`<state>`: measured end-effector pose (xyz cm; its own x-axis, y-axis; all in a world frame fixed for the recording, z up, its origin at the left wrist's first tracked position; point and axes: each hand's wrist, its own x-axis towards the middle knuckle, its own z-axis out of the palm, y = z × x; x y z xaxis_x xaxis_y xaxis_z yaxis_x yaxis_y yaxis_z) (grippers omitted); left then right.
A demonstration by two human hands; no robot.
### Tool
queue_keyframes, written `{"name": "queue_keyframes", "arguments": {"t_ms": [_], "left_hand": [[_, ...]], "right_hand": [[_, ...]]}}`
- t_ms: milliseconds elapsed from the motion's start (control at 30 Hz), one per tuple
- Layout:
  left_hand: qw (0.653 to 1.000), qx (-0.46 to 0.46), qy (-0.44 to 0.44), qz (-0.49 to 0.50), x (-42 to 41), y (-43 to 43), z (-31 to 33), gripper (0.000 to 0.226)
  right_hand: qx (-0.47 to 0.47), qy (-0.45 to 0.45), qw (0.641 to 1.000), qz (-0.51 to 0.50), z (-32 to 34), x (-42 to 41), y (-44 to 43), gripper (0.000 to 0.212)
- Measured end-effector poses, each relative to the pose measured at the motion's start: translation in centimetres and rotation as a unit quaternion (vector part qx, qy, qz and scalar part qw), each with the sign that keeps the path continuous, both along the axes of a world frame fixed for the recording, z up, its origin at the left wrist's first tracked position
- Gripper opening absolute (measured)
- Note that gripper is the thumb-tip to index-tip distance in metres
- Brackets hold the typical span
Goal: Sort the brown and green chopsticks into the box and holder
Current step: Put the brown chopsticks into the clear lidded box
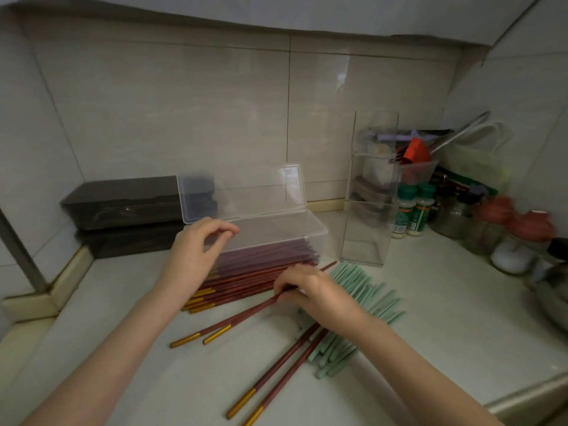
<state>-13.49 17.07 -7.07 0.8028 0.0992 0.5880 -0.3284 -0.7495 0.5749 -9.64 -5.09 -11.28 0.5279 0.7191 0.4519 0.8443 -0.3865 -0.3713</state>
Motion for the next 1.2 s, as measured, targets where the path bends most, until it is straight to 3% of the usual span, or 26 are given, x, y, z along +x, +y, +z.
{"name": "queue_keyframes", "arguments": {"t_ms": [67, 267, 367, 700, 833, 1200], "left_hand": [[1.0, 0.02, -0.007, -0.005, -2.1, -0.1, -1.0, 0.015], [0.986, 0.048, 0.152, -0.043, -4.8, 1.1, -6.8, 0.015], [0.979, 0.067, 0.188, -0.03, -4.6, 1.0, -7.4, 0.017], [0.988, 0.054, 0.146, -0.023, -4.8, 0.2, -7.6, 0.012], [0.99, 0.04, 0.134, -0.029, -4.7, 0.4, -7.6, 0.014], [0.998, 0.001, 0.06, 0.003, -4.1, 1.6, -3.7, 0.015]], "right_hand": [[0.013, -0.023, 1.0, -0.017, 1.3, 0.5, -0.9, 0.008], [0.096, -0.006, 0.99, -0.107, 6.0, 2.9, -2.6, 0.006], [0.105, 0.017, 0.986, -0.127, 7.4, 4.8, -0.8, 0.007], [-0.026, 0.088, 0.991, -0.095, 6.7, 7.1, 5.3, 0.018], [0.025, 0.099, 0.99, -0.093, 5.9, 6.1, 4.4, 0.018], [0.142, -0.007, 0.986, -0.089, 1.6, 1.0, -1.1, 0.017]]}}
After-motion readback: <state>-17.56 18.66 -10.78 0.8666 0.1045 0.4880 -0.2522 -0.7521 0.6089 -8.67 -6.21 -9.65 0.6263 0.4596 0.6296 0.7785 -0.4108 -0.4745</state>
